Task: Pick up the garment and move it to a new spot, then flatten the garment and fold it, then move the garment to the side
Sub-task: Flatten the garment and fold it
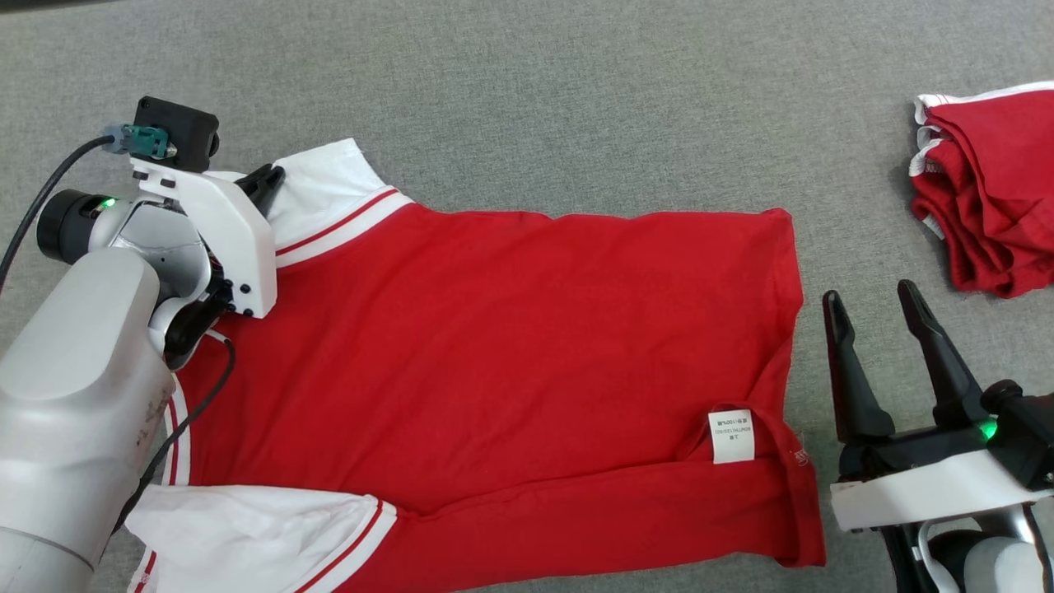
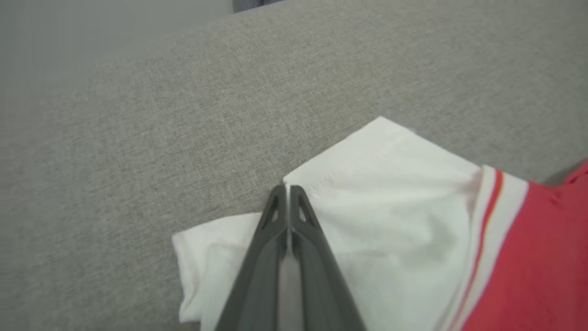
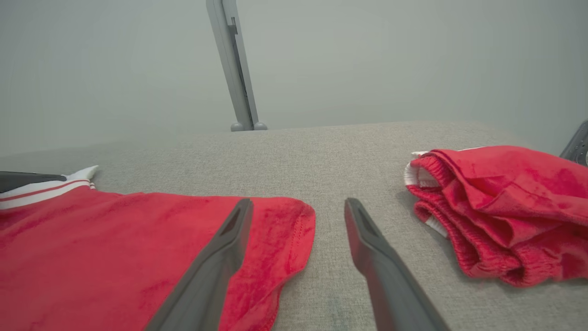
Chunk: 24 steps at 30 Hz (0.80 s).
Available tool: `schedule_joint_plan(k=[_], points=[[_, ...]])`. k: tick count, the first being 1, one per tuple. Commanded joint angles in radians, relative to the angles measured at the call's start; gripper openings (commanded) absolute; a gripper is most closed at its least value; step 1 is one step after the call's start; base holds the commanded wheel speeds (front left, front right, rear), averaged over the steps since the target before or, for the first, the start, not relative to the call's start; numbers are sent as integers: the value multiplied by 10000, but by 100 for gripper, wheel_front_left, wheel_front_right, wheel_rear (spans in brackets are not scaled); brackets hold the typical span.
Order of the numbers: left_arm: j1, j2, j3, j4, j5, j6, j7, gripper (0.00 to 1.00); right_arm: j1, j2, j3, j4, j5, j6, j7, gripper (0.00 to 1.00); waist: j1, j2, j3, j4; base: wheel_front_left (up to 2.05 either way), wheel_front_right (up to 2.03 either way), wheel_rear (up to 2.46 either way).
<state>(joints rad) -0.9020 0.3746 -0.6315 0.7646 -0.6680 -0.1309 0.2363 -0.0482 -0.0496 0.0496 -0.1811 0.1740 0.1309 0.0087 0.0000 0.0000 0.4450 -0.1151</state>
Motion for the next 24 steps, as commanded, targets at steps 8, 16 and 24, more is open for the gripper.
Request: schedule_joint_plan(k=[8,16,24], points=[[-254,6,-119,-17,-54,5,-1122,0,-1067,-17,-674,368,-177,-3,476,100,0,0,-96,204,0,0,0],[-470,19,-412,-335,-406,4,-1533,0,-2256,-25,-504,2037,-214,-5,1779,100,0,0,67,610,0,0,0],[-485,193,-672,-450,-734,4,-1765,0,-3061,-23,-581,3561,-178,-5,2077,100,0,0,154,623,0,0,0]])
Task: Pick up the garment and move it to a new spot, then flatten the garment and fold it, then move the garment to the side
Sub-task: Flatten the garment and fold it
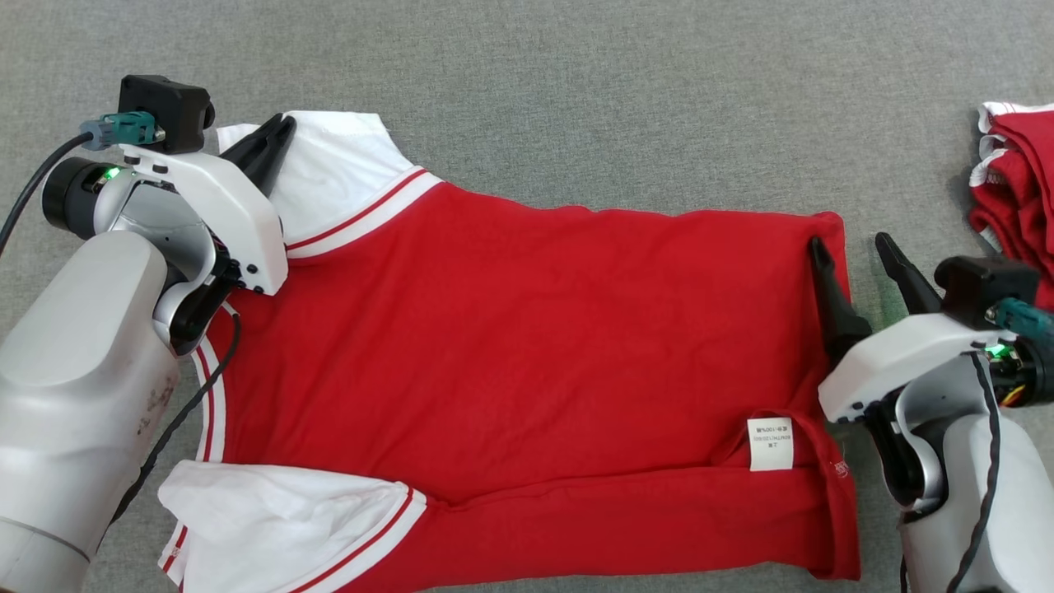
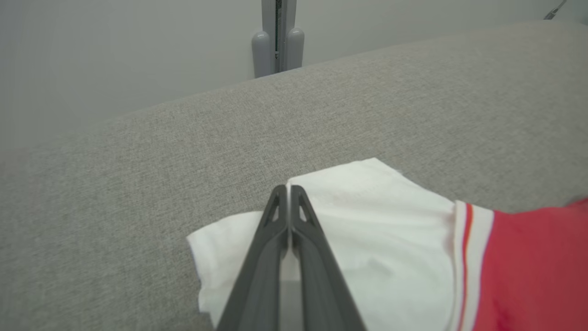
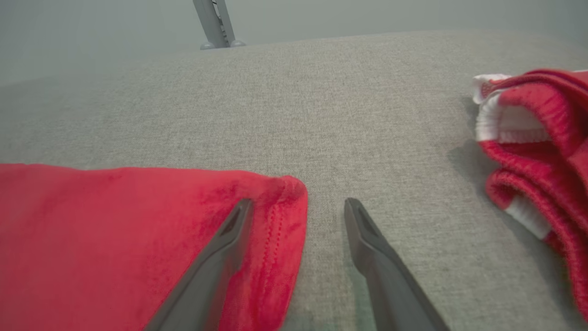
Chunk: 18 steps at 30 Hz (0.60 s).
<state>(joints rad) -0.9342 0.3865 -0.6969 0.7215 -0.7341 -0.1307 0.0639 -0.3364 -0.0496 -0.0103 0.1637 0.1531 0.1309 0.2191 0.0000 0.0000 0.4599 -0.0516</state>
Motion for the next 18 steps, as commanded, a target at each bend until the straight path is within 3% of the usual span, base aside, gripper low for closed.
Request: schedule_joint_plan(k=[1,3,4,6,8,18], points=[[-148,98,-53,-31,-107,2,-67,0,-297,-21,27,293,27,-5,-12,100,0,0,7,-20,0,0,0],[-132,124,-130,-55,-193,2,-104,0,-506,-18,103,651,-37,-3,115,100,0,0,21,-8,0,0,0],[-138,122,-159,-71,-253,2,-110,0,-607,-20,143,809,-33,-3,205,90,0,0,29,12,0,0,0],[-139,120,-224,-94,-361,2,-136,0,-737,-44,292,1133,-65,-5,400,50,0,0,44,54,0,0,0],[-134,126,-290,-108,-450,1,-177,0,-811,-81,354,1304,-54,-7,459,0,0,0,49,93,0,0,0],[8,399,-248,-303,-502,19,-1230,0,-978,-205,-149,435,-122,-13,-329,0,0,0,-286,161,0,0,0]])
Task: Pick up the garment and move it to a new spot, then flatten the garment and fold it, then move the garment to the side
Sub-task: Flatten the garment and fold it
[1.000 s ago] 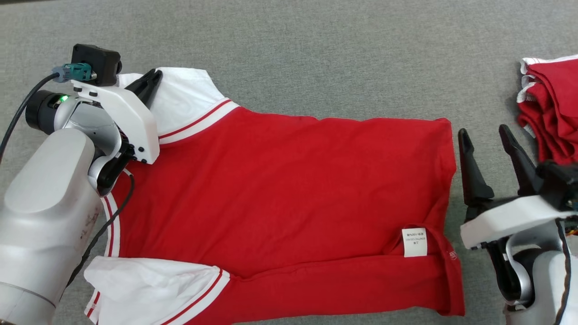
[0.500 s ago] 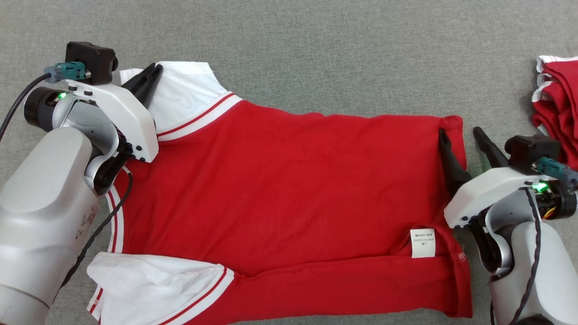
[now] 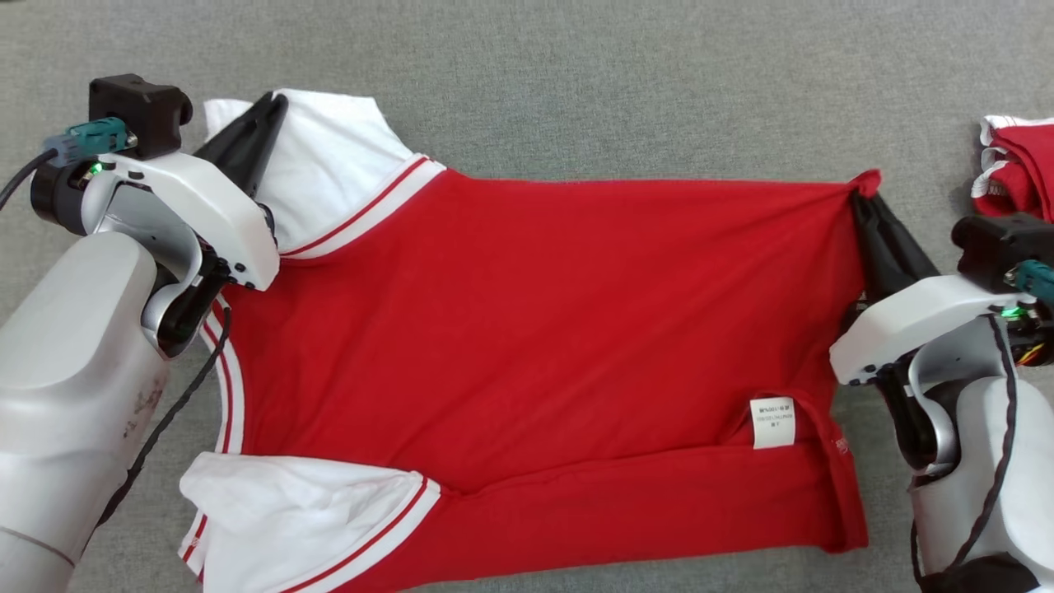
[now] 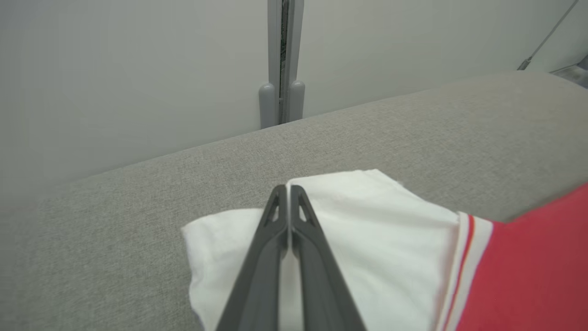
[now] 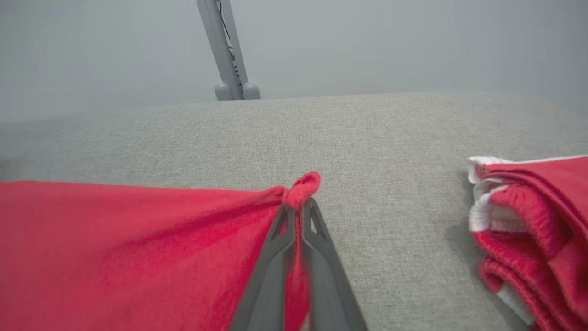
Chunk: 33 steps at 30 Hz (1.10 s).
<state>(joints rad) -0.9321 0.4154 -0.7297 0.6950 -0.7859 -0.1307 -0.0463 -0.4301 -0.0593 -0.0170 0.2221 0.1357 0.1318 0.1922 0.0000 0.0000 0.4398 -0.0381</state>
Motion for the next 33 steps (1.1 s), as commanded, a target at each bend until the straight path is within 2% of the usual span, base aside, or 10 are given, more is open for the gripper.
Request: schedule_joint_plan(k=[1,9,15,24,33], points=[[-13,124,126,-106,15,42,-255,0,-31,-166,-107,-322,10,-22,-96,0,0,0,-134,47,0,0,0],[259,326,364,-906,-108,249,-791,0,289,-252,-395,-1057,96,-22,173,0,0,0,-399,252,0,0,0],[1322,552,588,-2264,-460,557,-1198,0,1071,-179,-519,-1647,361,-22,154,0,0,0,-535,446,0,0,0],[3599,1236,794,-4809,-1025,1449,-1250,0,2301,-46,-719,-1834,905,-22,-73,0,0,0,-672,695,0,0,0],[6009,1933,616,-6639,-1443,2464,-947,0,3074,56,-733,-1631,1225,-22,-604,0,0,0,-965,667,0,0,0]])
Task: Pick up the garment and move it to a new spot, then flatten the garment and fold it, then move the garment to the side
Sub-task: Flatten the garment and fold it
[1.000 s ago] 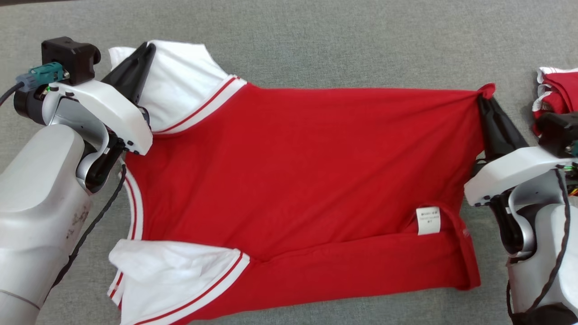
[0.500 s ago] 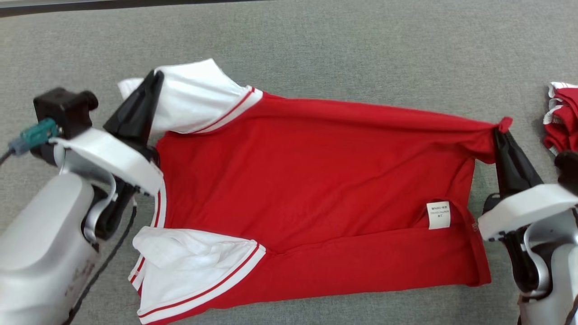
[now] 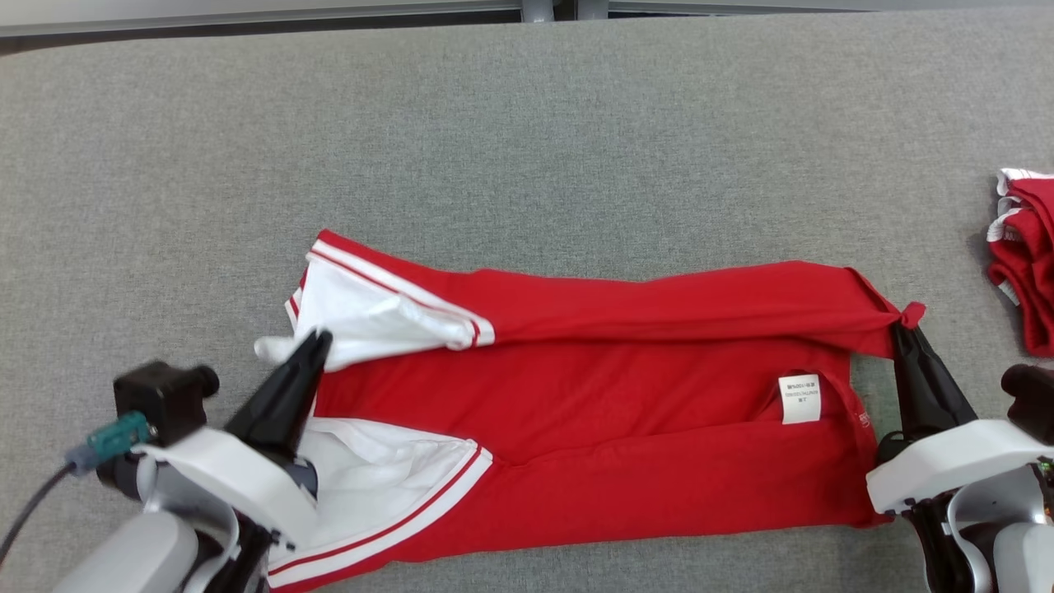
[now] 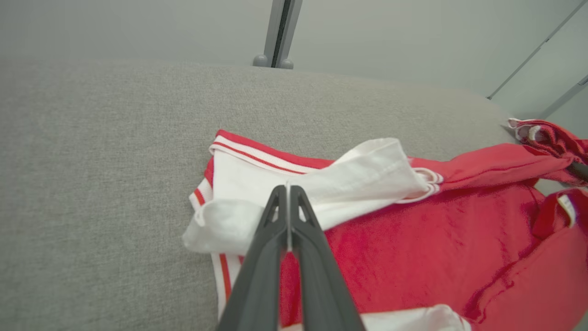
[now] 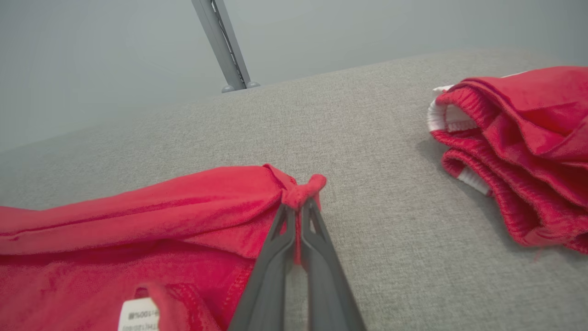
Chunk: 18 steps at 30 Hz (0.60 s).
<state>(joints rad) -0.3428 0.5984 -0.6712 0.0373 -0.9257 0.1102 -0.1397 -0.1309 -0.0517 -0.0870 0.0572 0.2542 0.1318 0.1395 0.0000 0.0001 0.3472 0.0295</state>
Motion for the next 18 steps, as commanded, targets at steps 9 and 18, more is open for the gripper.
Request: schedule_joint_plan(k=[9,18], points=[[1546,282,-391,-513,-477,593,529,0,756,-2,181,22,196,-22,-380,18,0,-1,-217,-52,0,0,0],[1823,8,-324,-353,-150,1040,-174,100,1992,-1,284,-788,12,-16,-886,100,0,-1,-440,66,0,0,0]])
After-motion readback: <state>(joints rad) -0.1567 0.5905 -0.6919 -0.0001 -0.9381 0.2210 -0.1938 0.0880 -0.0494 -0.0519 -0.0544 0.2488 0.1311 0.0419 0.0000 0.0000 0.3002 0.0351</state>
